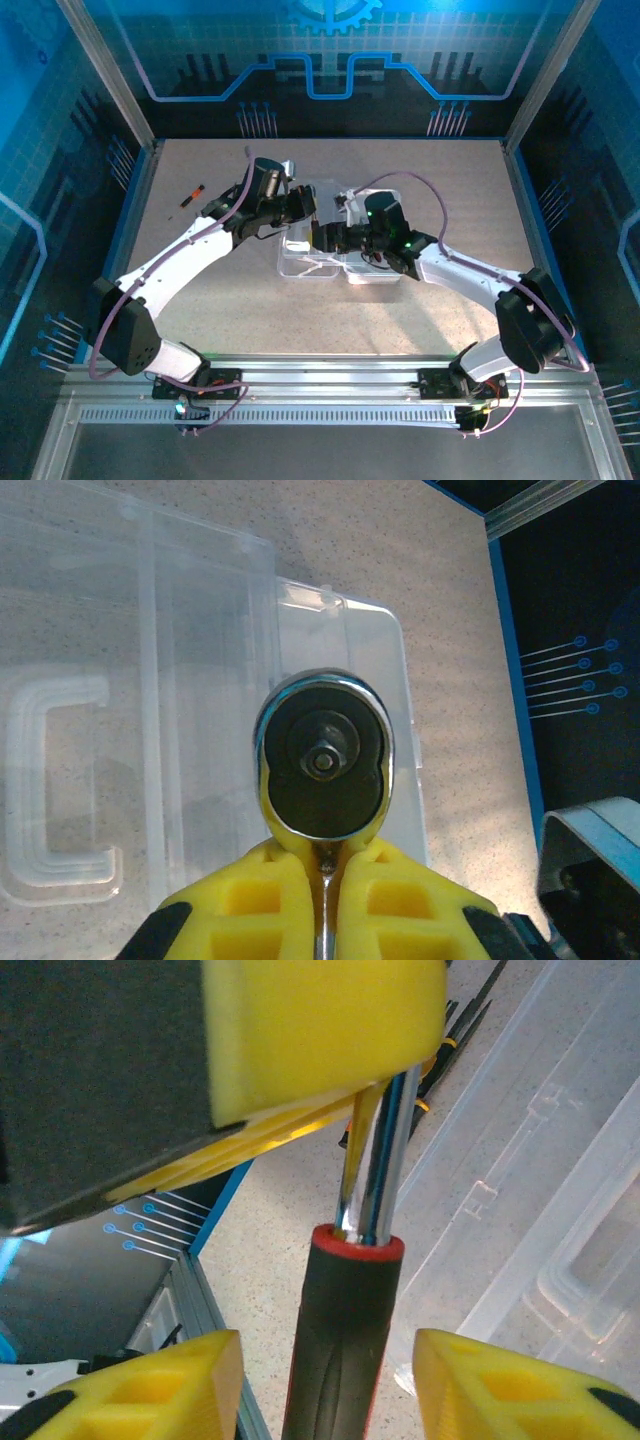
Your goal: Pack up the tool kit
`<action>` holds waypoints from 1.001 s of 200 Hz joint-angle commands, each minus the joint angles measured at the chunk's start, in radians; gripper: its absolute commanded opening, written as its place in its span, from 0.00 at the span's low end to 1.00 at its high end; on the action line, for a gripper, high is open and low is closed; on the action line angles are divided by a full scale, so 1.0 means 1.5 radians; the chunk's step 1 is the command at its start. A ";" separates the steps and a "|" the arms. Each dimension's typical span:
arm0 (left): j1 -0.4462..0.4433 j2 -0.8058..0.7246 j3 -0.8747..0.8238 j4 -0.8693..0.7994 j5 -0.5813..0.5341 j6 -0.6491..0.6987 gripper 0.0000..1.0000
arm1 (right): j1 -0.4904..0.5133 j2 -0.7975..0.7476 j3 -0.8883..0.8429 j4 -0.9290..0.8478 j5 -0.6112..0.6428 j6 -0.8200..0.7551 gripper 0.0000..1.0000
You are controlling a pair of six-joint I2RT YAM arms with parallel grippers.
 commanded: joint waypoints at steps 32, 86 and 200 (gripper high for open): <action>-0.005 0.001 -0.011 0.048 0.027 -0.015 0.00 | 0.005 -0.001 0.013 0.036 0.003 0.018 0.26; 0.003 -0.027 -0.004 0.039 0.021 -0.001 0.71 | 0.002 -0.039 -0.017 0.016 0.058 0.011 0.19; 0.164 -0.285 -0.247 -0.007 -0.145 -0.092 0.90 | -0.128 -0.147 -0.053 -0.158 0.089 -0.088 0.18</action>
